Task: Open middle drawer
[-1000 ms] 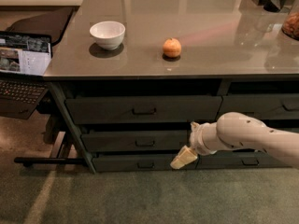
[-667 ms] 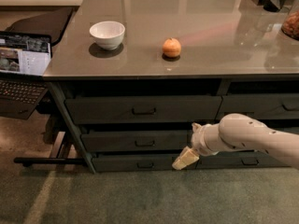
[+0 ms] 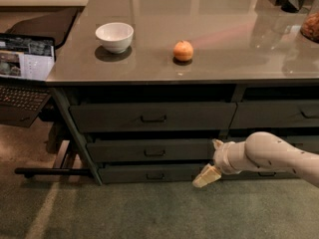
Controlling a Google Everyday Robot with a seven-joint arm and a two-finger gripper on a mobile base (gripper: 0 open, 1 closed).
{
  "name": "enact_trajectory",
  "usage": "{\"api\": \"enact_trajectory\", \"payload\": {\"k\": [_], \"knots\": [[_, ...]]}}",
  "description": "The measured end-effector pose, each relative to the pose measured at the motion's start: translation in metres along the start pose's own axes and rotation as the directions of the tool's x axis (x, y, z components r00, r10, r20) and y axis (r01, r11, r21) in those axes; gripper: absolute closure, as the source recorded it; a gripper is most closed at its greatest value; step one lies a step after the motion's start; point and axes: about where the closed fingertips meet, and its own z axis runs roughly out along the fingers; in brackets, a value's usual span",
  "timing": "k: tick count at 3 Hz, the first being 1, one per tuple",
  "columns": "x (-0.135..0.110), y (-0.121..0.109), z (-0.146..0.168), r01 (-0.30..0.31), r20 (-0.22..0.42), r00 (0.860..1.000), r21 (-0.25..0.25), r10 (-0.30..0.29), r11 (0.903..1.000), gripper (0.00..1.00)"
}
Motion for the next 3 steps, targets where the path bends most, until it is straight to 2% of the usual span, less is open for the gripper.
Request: {"api": "enact_trajectory", "payload": {"k": [1,2,3], "knots": [[0.011,-0.001,0.021,-0.043,0.034,0.999,-0.005,0.043,0.9991,0.00],[0.011,-0.002,0.048,-0.122,0.079,0.989,-0.014,0.122,0.9925,0.00],[0.006,-0.003,0.079,-0.268,0.115,0.955,-0.054,0.273,0.9618,0.00]]}}
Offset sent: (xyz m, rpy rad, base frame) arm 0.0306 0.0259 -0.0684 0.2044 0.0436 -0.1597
